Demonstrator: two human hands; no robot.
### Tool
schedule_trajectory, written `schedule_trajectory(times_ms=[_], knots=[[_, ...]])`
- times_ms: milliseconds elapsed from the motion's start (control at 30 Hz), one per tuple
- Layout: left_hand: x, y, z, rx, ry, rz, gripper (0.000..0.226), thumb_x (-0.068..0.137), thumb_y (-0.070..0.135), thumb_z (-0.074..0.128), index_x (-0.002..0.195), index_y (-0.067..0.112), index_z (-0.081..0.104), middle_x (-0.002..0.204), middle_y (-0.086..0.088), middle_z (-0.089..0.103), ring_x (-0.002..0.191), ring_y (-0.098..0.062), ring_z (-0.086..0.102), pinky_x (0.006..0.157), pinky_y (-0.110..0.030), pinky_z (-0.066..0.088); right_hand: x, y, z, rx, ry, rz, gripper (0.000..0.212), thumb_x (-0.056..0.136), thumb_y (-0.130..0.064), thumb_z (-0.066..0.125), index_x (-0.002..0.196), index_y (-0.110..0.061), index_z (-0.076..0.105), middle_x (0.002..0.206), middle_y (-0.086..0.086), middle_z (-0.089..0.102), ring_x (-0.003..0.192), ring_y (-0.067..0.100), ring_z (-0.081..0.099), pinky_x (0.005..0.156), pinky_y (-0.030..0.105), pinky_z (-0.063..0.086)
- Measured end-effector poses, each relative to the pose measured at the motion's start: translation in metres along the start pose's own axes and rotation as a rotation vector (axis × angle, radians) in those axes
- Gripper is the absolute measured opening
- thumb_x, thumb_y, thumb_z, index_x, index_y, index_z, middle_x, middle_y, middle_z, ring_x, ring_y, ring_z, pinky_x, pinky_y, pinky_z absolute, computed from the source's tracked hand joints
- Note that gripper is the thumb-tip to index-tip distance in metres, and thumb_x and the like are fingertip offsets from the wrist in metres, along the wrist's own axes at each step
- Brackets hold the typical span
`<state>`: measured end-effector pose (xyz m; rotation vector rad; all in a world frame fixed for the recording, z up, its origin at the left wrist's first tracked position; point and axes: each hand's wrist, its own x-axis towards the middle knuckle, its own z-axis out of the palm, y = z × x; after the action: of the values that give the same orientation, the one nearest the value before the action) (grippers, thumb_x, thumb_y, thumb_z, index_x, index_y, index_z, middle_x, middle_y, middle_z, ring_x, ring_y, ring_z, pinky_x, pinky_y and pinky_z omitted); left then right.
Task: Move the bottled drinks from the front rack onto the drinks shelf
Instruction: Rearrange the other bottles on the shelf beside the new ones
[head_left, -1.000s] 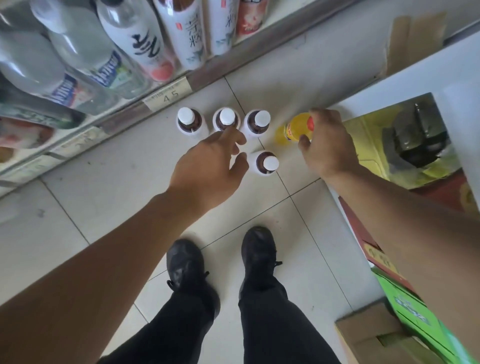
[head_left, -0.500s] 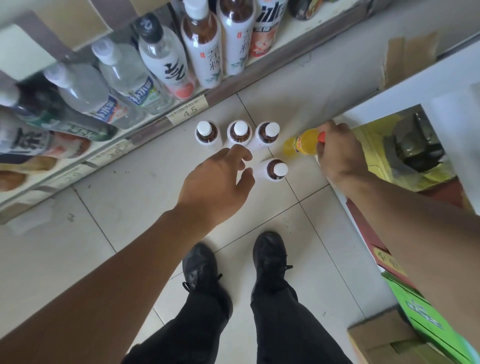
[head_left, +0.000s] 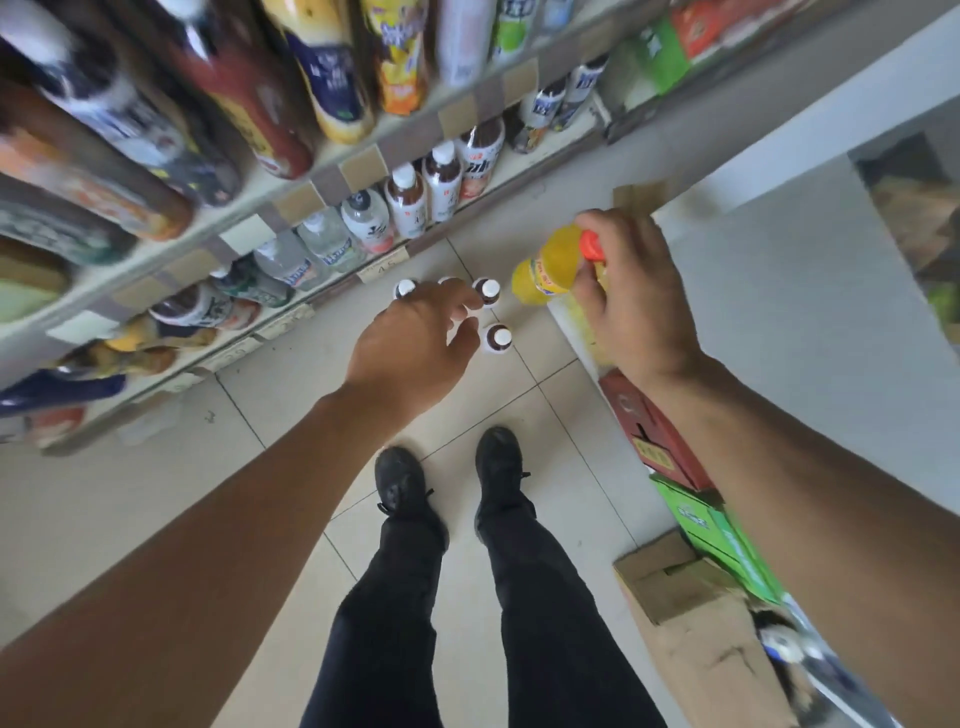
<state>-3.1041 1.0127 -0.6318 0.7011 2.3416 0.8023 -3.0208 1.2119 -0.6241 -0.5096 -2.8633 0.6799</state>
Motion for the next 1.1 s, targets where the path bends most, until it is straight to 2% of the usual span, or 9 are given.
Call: schedule_trajectory(times_ms=[233,400,467,533,600,700,833,967,1100], knots=[[-0.025,0.092,-0.127,-0.051,0.090,0.120,0.058,0.085,0.022,0.071,0.138,0.022,0.048,0.135,-0.002,0.052,0.118,-0.022,0.055,0.094,-0.038,0.047,0.022,-0.112,-0.169,0.190,0.011,-0.080,0.046,0.088,-0.006,0.060,0.133,-0.005,0.051,0.122,0.011,0.056,0.101,0.015,0.052,0.089,0.010,0.033],[-0.047,0.151,-0.219,-0.153,-0.015,0.257,0.083,0.076,0.017,0.083,0.146,0.028,0.040,0.139,0.009,0.048,0.114,0.006,0.046,0.099,-0.006,0.032,0.027,-0.189,-0.263,0.241,0.007,-0.175,0.049,0.089,-0.010,0.058,0.137,-0.011,0.048,0.127,0.007,0.053,0.104,0.005,0.046,0.092,0.008,0.034],[-0.061,0.175,-0.250,-0.227,-0.101,0.313,0.084,0.075,0.015,0.084,0.146,0.027,0.040,0.137,0.018,0.052,0.120,0.007,0.047,0.100,-0.007,0.033,0.028,-0.215,-0.295,0.244,0.010,-0.222,0.051,0.088,-0.012,0.057,0.138,-0.012,0.048,0.127,0.007,0.053,0.105,0.008,0.047,0.092,0.010,0.034],[-0.077,0.196,-0.273,-0.293,-0.170,0.354,0.073,0.076,0.009,0.083,0.136,0.026,0.046,0.118,0.032,0.057,0.108,0.016,0.050,0.092,-0.005,0.037,0.031,-0.239,-0.323,0.234,0.027,-0.286,0.050,0.088,-0.011,0.056,0.137,-0.010,0.048,0.124,0.004,0.054,0.106,0.008,0.045,0.092,0.005,0.030],[-0.091,0.214,-0.292,-0.373,-0.170,0.368,0.066,0.075,0.004,0.083,0.125,0.030,0.049,0.109,0.027,0.062,0.103,0.011,0.056,0.093,-0.011,0.042,0.034,-0.261,-0.346,0.239,0.049,-0.339,0.049,0.089,-0.009,0.056,0.137,-0.009,0.049,0.119,-0.003,0.050,0.100,0.002,0.041,0.090,0.001,0.029],[-0.111,0.236,-0.316,-0.506,-0.085,0.391,0.066,0.071,-0.001,0.083,0.120,0.026,0.049,0.109,0.008,0.065,0.102,-0.003,0.063,0.090,-0.022,0.050,0.040,-0.292,-0.374,0.252,0.071,-0.390,0.049,0.091,-0.011,0.057,0.139,-0.012,0.048,0.120,-0.005,0.049,0.103,-0.001,0.042,0.090,0.005,0.032],[-0.136,0.263,-0.345,-0.556,0.090,0.425,0.062,0.069,0.003,0.086,0.115,0.022,0.049,0.102,0.009,0.066,0.094,0.001,0.064,0.079,-0.016,0.049,0.050,-0.323,-0.405,0.318,0.207,-0.427,0.046,0.094,-0.015,0.057,0.139,-0.017,0.048,0.116,-0.011,0.052,0.099,-0.009,0.047,0.088,0.011,0.037],[-0.155,0.284,-0.372,-0.627,0.272,0.506,0.063,0.067,0.013,0.088,0.119,0.018,0.051,0.101,0.009,0.068,0.095,-0.003,0.065,0.080,-0.018,0.049,0.055,-0.347,-0.425,0.475,0.332,-0.413,0.044,0.099,-0.020,0.053,0.142,-0.017,0.042,0.124,-0.011,0.057,0.114,0.001,0.054,0.091,0.017,0.043],[-0.164,0.303,-0.405,-0.677,0.414,0.530,0.061,0.070,0.010,0.086,0.121,0.013,0.051,0.100,0.005,0.068,0.088,-0.003,0.065,0.074,-0.020,0.052,0.052,-0.357,-0.422,0.633,0.313,-0.336,0.042,0.100,-0.028,0.048,0.141,-0.022,0.040,0.123,-0.020,0.055,0.114,-0.005,0.054,0.085,0.011,0.045]])
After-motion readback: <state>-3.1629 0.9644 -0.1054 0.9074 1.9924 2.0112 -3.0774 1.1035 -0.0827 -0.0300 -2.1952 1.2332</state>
